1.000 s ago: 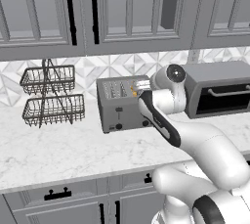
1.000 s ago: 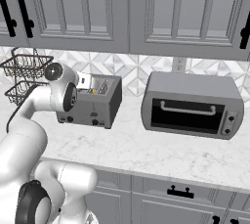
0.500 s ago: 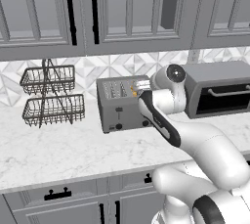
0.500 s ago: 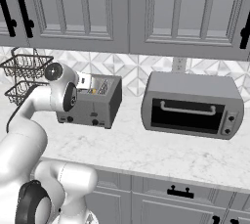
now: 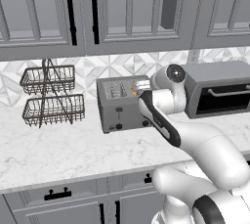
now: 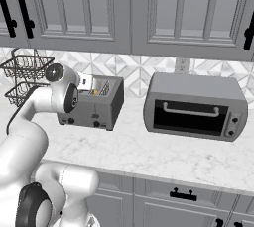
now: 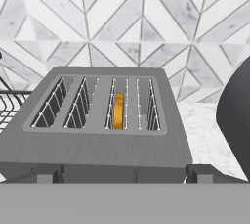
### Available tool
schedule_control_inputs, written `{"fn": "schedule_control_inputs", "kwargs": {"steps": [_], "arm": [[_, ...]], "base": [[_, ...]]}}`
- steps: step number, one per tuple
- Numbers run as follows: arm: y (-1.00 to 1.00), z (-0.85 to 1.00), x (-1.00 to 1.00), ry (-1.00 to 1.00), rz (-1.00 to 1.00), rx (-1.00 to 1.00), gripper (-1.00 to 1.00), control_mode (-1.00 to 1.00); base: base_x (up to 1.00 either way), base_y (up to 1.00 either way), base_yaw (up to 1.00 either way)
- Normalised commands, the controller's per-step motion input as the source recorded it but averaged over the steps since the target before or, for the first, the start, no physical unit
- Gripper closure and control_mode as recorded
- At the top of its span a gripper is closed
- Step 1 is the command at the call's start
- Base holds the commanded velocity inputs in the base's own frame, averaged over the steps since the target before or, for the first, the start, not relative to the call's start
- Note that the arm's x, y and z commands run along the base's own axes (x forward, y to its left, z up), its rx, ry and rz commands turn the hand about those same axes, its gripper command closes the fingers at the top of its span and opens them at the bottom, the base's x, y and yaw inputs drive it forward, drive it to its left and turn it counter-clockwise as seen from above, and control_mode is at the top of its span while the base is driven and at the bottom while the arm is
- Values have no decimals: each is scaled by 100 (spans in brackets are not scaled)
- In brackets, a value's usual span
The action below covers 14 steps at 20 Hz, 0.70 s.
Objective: Start the toaster. Once the lever pops up, take the bread to the plate on the dining counter.
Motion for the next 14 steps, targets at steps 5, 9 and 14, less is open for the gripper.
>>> {"fn": "schedule_control_inputs", "kwargs": {"steps": [5, 9, 14], "arm": [[0, 0, 0, 0, 0, 0, -100, -100], [0, 0, 0, 0, 0, 0, -100, -100], [0, 0, 0, 0, 0, 0, -100, -100]], "base": [[0, 0, 0], [0, 0, 0], [0, 0, 0]]}}
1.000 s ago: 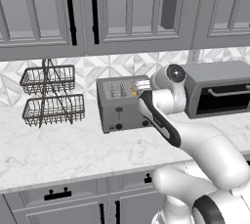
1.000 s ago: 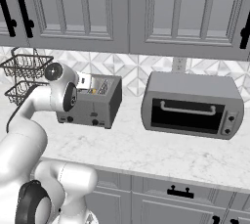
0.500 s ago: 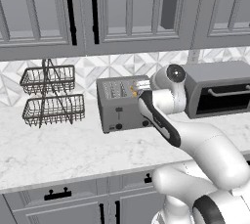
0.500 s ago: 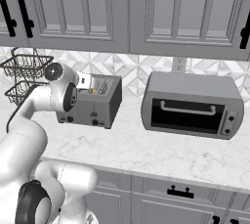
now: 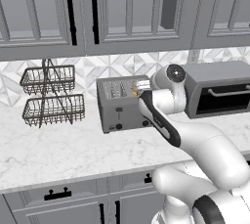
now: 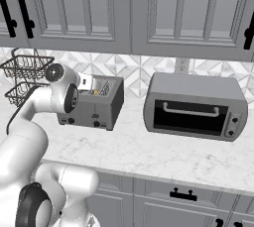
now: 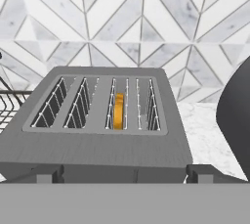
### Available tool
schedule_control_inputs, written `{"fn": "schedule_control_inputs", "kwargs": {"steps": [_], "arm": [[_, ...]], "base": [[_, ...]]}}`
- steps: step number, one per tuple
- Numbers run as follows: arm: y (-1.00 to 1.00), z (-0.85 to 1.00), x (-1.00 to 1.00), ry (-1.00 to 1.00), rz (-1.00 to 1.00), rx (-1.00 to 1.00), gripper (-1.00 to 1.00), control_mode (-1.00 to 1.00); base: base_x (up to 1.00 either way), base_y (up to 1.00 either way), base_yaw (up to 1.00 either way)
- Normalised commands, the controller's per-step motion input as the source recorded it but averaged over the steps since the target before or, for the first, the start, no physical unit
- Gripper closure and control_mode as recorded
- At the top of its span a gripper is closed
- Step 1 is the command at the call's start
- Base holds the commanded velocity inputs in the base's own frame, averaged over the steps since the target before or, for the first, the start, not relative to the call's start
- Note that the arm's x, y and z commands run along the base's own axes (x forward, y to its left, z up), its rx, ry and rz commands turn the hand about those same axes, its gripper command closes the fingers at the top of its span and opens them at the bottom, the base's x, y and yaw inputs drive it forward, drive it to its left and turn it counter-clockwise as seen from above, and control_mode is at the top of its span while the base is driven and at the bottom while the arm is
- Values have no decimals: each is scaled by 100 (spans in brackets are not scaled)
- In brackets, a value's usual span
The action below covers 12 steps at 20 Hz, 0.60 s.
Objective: Start the toaster. Once the lever pops up, take the bread to the plate on the dining counter.
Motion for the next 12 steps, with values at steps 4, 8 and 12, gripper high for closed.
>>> {"fn": "schedule_control_inputs", "kwargs": {"steps": [4, 8, 12], "arm": [[0, 0, 0, 0, 0, 0, -100, -100], [0, 0, 0, 0, 0, 0, -100, -100], [0, 0, 0, 0, 0, 0, -100, -100]], "base": [[0, 0, 0], [0, 0, 0], [0, 0, 0]]}}
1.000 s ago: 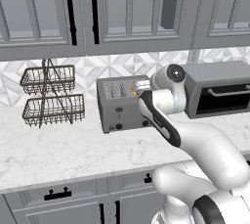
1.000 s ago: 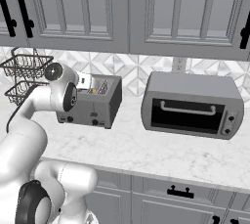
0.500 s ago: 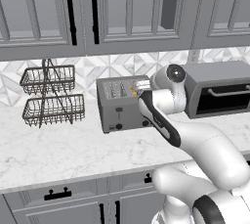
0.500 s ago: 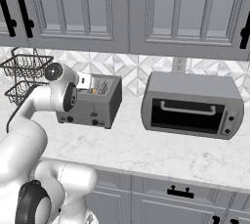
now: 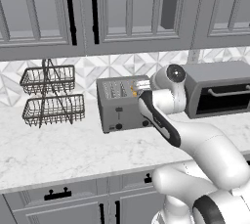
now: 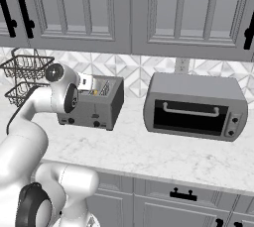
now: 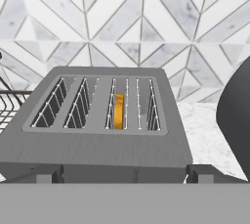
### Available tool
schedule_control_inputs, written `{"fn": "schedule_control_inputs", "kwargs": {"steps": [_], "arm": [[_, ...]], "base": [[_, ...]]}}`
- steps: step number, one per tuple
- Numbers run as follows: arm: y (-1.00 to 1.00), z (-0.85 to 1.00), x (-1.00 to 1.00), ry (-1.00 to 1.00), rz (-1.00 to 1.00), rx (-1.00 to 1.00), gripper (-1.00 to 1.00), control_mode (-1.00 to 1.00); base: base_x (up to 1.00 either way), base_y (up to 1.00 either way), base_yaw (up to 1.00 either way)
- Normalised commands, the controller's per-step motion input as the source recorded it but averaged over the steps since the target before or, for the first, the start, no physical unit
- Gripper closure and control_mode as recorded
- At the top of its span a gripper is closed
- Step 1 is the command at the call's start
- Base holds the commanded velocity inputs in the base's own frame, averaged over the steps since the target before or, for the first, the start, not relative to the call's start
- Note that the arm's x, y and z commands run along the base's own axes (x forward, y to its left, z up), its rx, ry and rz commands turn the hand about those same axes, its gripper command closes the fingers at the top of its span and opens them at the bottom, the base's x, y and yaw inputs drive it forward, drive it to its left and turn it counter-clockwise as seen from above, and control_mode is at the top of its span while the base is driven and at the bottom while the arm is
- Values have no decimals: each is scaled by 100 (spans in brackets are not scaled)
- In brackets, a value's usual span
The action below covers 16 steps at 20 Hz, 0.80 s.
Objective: Start the toaster. Once the lever pops up, take the bread to the plate on the dining counter.
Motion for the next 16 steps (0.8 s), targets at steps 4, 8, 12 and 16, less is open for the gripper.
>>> {"fn": "schedule_control_inputs", "kwargs": {"steps": [4, 8, 12, 16], "arm": [[0, 0, 0, 0, 0, 0, -100, -100], [0, 0, 0, 0, 0, 0, -100, -100], [0, 0, 0, 0, 0, 0, -100, -100], [0, 0, 0, 0, 0, 0, -100, -100]], "base": [[0, 0, 0], [0, 0, 0], [0, 0, 0], [0, 0, 0]]}}
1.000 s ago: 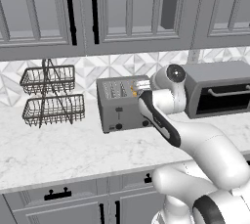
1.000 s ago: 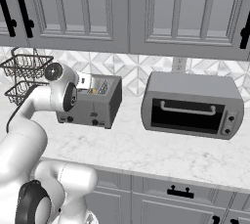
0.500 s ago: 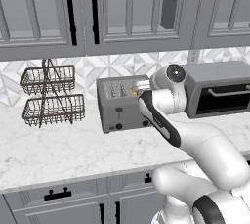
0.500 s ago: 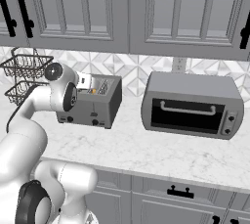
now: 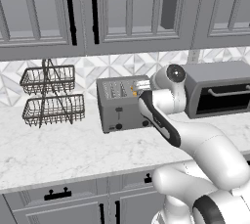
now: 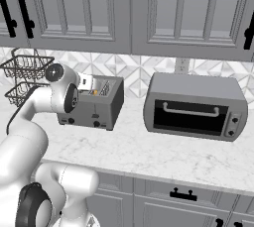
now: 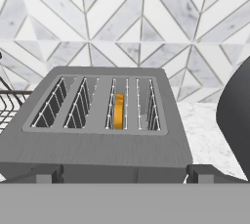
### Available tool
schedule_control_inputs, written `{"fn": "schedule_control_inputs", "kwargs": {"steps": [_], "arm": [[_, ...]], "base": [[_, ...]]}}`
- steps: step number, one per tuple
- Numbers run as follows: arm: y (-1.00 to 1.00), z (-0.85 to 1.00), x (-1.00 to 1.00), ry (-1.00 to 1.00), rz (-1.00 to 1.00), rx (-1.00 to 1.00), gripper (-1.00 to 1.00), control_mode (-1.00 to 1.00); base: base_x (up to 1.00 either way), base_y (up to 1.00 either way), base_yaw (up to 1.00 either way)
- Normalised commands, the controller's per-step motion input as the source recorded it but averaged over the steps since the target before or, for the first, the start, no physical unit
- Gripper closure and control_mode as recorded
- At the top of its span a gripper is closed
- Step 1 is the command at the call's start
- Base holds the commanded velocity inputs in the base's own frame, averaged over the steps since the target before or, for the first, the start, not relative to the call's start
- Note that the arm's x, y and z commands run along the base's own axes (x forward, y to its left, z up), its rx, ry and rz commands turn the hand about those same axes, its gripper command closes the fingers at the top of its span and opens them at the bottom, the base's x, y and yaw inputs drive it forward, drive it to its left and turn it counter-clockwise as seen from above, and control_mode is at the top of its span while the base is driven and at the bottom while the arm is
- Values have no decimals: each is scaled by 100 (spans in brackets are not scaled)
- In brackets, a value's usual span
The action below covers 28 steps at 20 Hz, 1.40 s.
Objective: Start the toaster. Once the lever pops up, take the bread to the plate on the dining counter.
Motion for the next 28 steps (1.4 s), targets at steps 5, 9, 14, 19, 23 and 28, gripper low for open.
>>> {"fn": "schedule_control_inputs", "kwargs": {"steps": [5, 9, 14, 19, 23, 28], "arm": [[0, 0, 0, 0, 0, 0, -100, -100], [0, 0, 0, 0, 0, 0, -100, -100], [0, 0, 0, 0, 0, 0, -100, -100], [0, 0, 0, 0, 0, 0, -100, -100], [0, 0, 0, 0, 0, 0, -100, -100], [0, 0, 0, 0, 0, 0, -100, -100]], "base": [[0, 0, 0], [0, 0, 0], [0, 0, 0], [0, 0, 0], [0, 0, 0], [0, 0, 0]]}}
